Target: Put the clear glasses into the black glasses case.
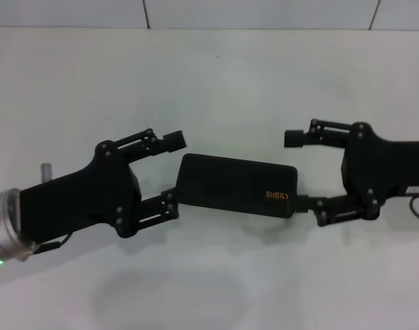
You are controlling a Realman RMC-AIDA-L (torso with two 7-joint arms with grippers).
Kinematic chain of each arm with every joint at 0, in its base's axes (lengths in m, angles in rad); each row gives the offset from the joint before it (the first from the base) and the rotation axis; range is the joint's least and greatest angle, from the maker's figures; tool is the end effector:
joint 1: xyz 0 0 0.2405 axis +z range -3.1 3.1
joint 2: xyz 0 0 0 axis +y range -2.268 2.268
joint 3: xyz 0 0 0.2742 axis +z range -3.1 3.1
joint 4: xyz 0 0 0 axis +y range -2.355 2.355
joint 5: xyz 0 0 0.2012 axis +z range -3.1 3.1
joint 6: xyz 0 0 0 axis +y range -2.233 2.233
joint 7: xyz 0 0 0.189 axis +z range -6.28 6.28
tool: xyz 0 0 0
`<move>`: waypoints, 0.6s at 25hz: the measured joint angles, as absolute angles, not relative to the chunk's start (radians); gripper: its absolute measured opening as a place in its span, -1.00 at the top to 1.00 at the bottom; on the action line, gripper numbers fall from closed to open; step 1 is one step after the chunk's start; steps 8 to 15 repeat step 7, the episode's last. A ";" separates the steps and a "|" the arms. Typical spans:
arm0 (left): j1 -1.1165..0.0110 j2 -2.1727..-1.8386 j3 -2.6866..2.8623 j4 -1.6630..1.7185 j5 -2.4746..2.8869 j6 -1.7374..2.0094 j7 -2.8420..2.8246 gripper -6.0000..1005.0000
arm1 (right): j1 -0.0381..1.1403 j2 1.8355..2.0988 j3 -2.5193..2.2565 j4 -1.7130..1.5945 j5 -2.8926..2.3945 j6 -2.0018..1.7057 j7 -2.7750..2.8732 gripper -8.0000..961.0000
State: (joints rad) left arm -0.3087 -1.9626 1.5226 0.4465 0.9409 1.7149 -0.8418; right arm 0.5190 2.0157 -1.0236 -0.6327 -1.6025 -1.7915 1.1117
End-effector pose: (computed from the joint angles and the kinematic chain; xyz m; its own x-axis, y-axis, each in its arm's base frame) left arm -0.2307 0.2642 -0.0377 0.5955 0.0022 0.8033 0.2269 -0.9597 -0.1656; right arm 0.1917 0.3083 -0.0344 0.7580 0.0124 -0.6521 -0.0299 -0.9981 -0.0538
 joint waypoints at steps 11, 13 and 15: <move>-0.304 -1.968 1.520 0.447 0.958 1.716 -0.839 -0.31 | 0.519 2.016 -1.029 -0.608 -1.601 -1.787 1.074 -0.85; -0.304 -1.968 1.520 0.447 0.958 1.716 -0.839 -0.31 | 0.519 2.016 -1.029 -0.608 -1.601 -1.787 1.074 -0.85; -0.304 -1.968 1.520 0.447 0.958 1.716 -0.839 -0.31 | 0.519 2.016 -1.029 -0.608 -1.601 -1.787 1.074 -0.85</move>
